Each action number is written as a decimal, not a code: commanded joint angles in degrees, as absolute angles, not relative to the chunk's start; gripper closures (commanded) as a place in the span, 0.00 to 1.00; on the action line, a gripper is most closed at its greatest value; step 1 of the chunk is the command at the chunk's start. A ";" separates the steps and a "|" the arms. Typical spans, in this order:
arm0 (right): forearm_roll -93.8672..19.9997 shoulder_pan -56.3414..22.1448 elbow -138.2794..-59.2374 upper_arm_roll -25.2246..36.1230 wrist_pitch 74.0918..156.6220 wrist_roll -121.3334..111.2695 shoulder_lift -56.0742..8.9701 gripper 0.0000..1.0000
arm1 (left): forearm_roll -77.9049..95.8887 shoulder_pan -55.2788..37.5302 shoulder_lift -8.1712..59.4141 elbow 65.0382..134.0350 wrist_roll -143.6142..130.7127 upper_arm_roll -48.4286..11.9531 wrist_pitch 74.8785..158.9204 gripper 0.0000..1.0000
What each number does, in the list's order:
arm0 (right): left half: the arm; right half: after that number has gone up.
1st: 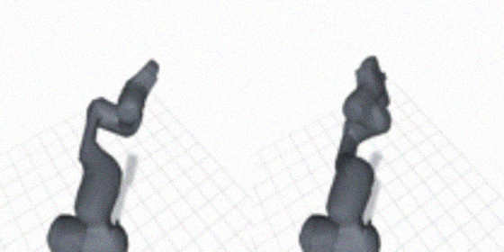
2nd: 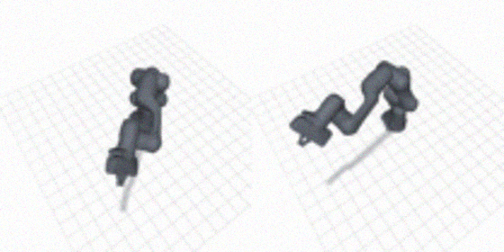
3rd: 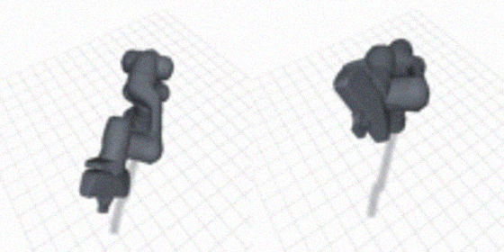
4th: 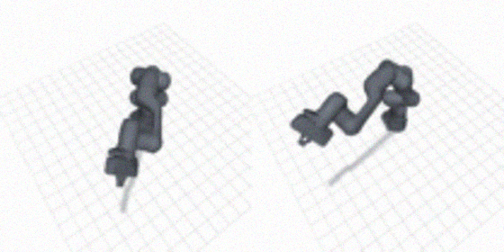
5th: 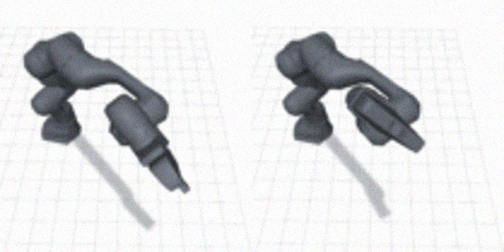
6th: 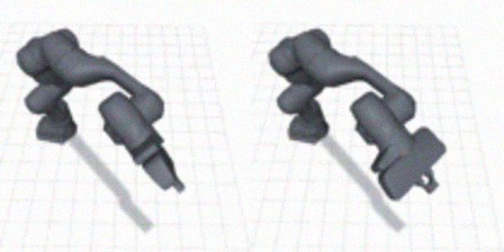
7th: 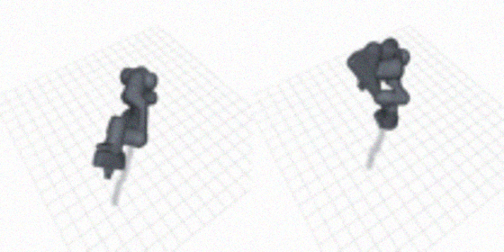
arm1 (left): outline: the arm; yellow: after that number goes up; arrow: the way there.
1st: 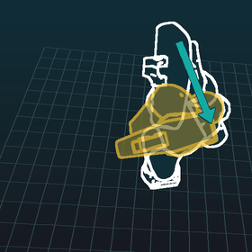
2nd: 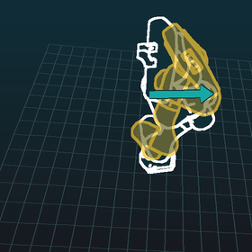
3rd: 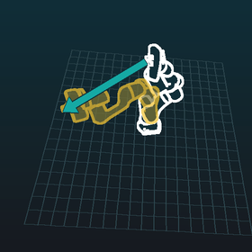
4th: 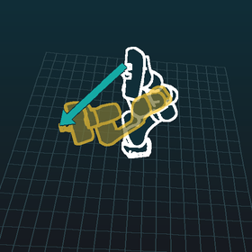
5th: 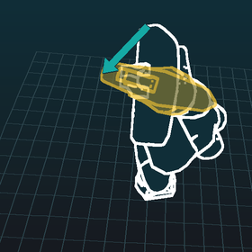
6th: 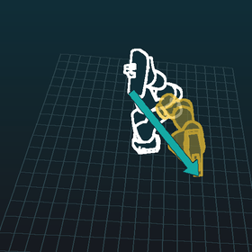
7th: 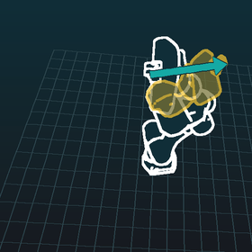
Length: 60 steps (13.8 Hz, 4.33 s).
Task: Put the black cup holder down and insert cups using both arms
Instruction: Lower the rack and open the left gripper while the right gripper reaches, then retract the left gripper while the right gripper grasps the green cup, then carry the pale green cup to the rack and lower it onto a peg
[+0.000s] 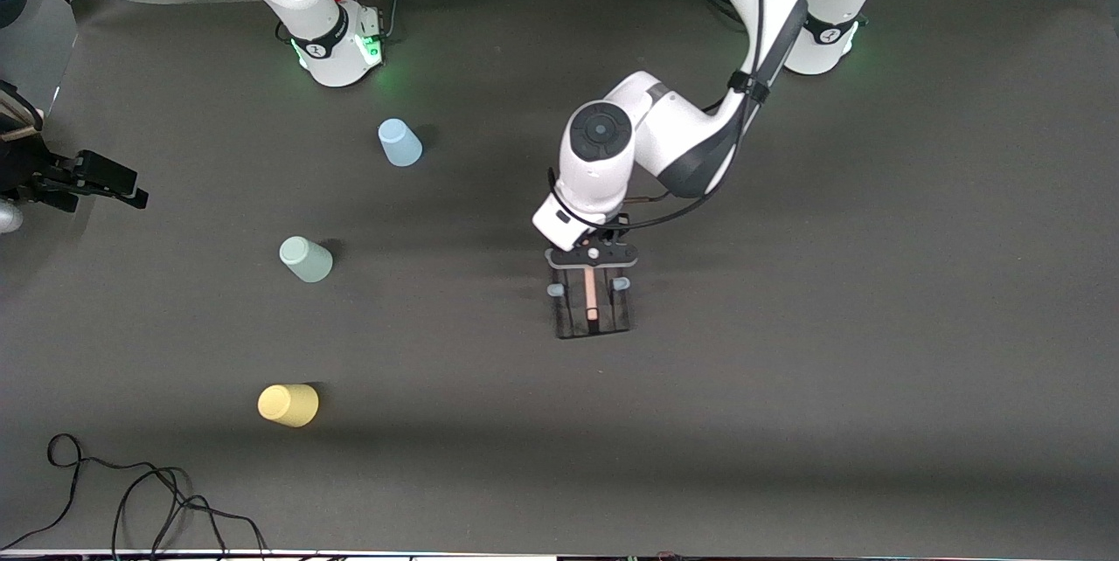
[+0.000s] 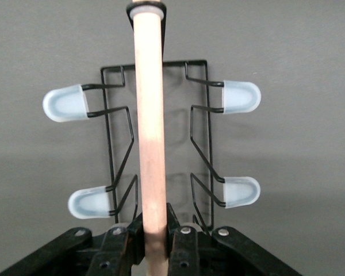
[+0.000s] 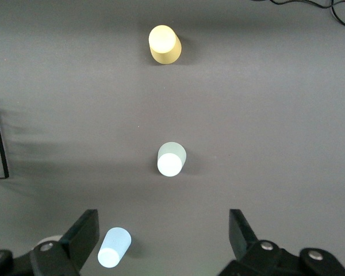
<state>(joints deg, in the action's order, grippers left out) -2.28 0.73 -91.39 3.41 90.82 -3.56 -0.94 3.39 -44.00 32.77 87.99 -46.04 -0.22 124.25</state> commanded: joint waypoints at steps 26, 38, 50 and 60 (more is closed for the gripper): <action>1.14 -3.43 -141.85 3.87 151.95 -6.24 -6.84 0.00 | -0.34 -44.91 28.23 83.41 -48.35 3.59 113.76 0.00; 1.14 -3.52 -134.50 4.48 133.14 -6.95 1.47 0.77 | -2.29 -23.31 13.90 93.59 -23.04 4.57 106.96 0.01; 0.09 -22.81 -100.55 3.87 91.14 36.57 1.42 0.77 | -3.25 -9.50 -5.00 108.46 -3.88 4.57 104.69 0.00; -9.67 -41.12 -92.46 4.04 100.98 85.59 -12.65 0.78 | -2.55 -5.99 -4.31 101.24 -1.32 4.66 97.11 0.00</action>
